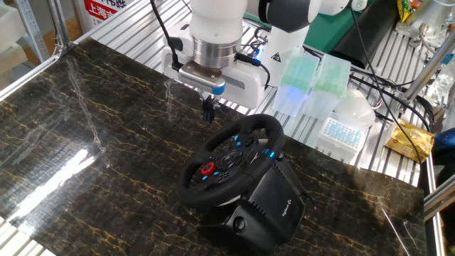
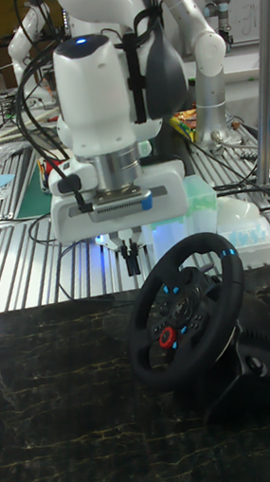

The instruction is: Rotate the steering wheel 90 degrees clockwise

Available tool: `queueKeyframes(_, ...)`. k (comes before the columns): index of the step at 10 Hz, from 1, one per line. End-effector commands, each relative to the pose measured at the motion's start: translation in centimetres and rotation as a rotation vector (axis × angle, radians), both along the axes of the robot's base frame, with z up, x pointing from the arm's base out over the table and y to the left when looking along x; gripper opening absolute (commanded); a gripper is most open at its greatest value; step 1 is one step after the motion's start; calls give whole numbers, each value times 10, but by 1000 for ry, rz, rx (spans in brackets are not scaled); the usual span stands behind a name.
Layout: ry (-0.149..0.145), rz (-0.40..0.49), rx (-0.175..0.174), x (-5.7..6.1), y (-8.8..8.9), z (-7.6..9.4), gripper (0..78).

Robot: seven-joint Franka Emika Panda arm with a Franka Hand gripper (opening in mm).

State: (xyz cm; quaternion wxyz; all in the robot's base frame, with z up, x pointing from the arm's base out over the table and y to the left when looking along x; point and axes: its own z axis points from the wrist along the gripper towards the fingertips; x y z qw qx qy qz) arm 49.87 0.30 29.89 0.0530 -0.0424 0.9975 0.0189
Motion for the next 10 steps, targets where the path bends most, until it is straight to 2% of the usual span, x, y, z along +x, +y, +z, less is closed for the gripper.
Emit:
queueKeyframes(1,-23,-2,-26,1,0,1,0)
queueKeyframes(7,-33,-12,-23,1,0,1,0)
queueKeyframes(8,-45,-9,-11,1,0,1,0)
queueKeyframes(10,-61,-10,-14,1,0,1,0)
